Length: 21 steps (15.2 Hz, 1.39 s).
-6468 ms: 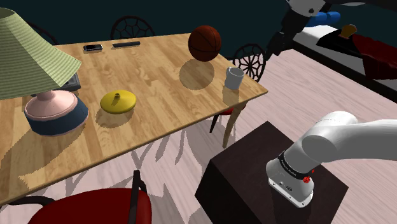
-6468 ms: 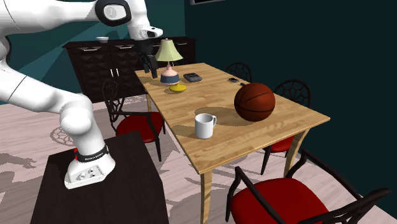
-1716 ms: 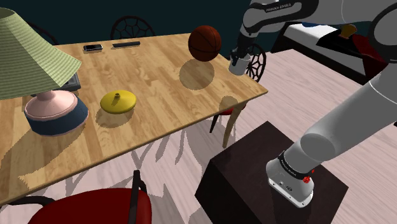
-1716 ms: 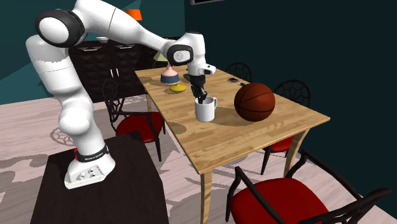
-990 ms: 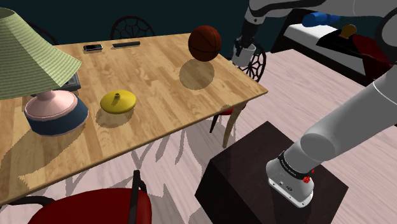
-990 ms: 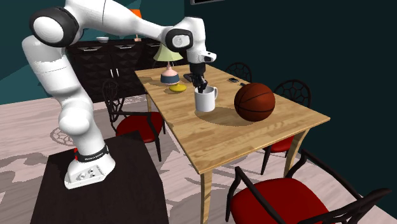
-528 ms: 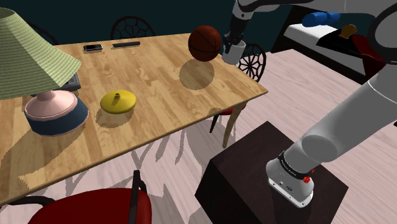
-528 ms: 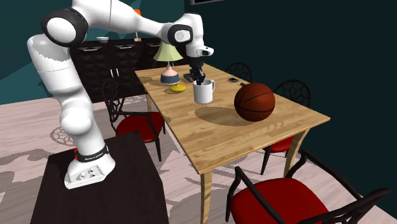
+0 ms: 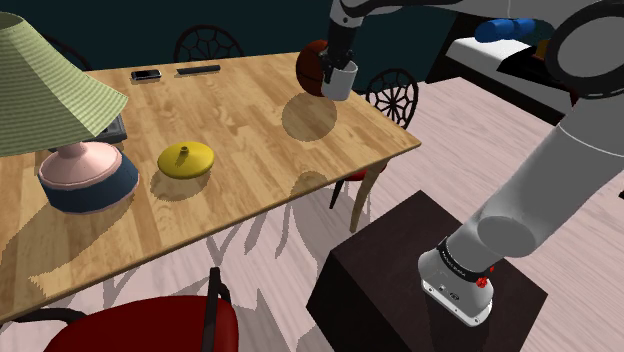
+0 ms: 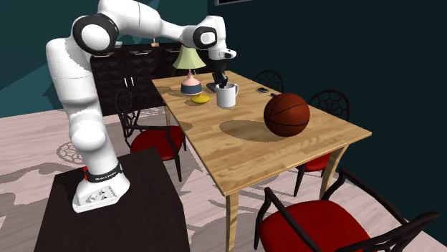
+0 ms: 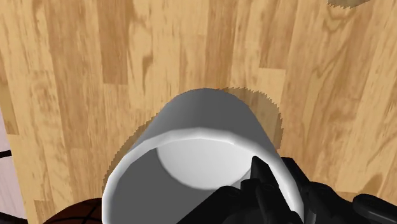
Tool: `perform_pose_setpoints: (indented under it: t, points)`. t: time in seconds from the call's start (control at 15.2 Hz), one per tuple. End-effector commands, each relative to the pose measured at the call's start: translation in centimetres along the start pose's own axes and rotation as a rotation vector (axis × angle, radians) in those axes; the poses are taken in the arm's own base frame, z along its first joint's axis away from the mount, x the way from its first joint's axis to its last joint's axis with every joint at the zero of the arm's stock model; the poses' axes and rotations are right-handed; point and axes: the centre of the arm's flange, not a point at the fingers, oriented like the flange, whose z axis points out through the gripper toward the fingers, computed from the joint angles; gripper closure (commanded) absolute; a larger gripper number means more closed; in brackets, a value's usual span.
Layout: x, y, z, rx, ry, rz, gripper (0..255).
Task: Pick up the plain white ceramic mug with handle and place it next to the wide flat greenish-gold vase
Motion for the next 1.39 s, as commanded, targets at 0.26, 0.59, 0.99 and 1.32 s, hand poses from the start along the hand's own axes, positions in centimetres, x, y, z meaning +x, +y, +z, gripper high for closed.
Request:
perform_pose_setpoints:
  t: [0.26,0.59,0.99,1.32]
  points:
    - [2.8,-7.5,0.4,0.000,0.001,0.001,255]
    - [5.2,-13.7,0.6,0.000,0.001,0.001,255]
    - [8.1,-21.1,0.8,0.000,0.001,0.001,255]
    - [9.2,-24.3,1.9,0.000,0.001,0.001,255]
